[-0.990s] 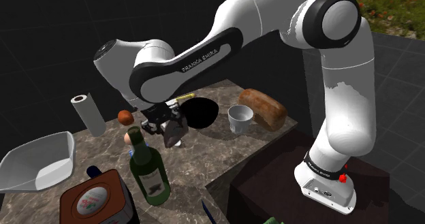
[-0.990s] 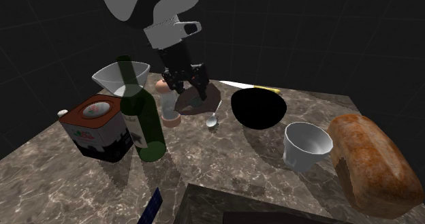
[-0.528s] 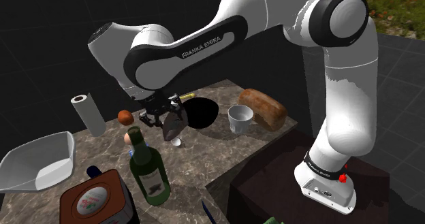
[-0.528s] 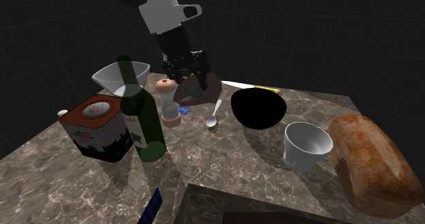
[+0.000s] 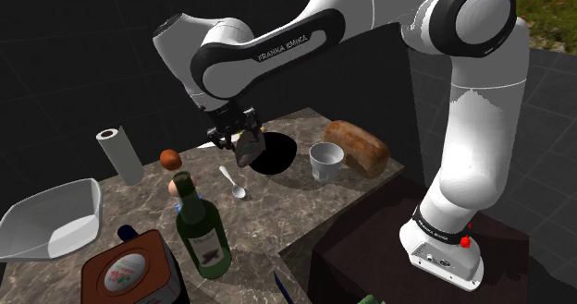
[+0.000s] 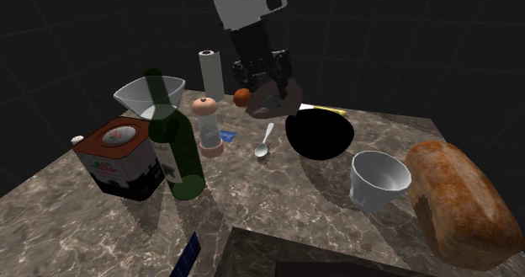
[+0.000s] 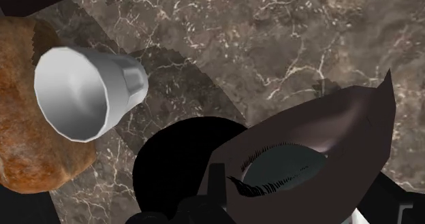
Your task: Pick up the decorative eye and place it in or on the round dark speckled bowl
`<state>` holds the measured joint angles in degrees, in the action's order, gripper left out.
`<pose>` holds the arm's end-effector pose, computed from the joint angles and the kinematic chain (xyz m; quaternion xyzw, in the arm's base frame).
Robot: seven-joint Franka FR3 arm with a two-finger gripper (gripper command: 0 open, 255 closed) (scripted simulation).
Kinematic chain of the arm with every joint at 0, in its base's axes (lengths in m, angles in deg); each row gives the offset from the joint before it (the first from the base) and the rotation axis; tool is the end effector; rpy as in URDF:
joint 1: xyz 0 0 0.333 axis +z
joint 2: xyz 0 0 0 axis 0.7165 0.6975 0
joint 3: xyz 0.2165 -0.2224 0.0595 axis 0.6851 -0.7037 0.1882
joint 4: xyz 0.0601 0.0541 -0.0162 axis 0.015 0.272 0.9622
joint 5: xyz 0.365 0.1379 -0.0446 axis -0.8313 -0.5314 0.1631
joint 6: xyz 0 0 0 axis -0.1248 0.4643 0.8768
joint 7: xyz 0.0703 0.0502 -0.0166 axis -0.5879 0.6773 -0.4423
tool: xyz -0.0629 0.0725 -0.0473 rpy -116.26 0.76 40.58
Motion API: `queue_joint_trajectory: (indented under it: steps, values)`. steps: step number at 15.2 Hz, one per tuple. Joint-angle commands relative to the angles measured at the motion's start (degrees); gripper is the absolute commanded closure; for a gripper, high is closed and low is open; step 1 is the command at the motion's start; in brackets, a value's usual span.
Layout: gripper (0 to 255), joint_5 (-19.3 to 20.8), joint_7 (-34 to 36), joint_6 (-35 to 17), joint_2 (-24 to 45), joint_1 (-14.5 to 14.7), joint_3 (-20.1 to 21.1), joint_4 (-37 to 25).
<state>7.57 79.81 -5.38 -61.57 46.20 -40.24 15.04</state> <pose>0.5137 0.3164 0.4386 0.9607 -0.2168 -0.0103 0.1734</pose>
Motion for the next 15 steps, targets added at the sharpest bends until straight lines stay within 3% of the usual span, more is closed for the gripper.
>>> queue_joint_trajectory:
  steps: [1,10,15]
  values:
    - [255,-0.2,-2.7,-0.7,-1.4,-2.1,-0.7,1.1]
    - [255,0.7,-14.6,-3.5,-3.9,-10.2,-5.0,2.5]
    - [255,1.4,-13.4,-6.8,-3.0,-10.3,-5.2,5.2]
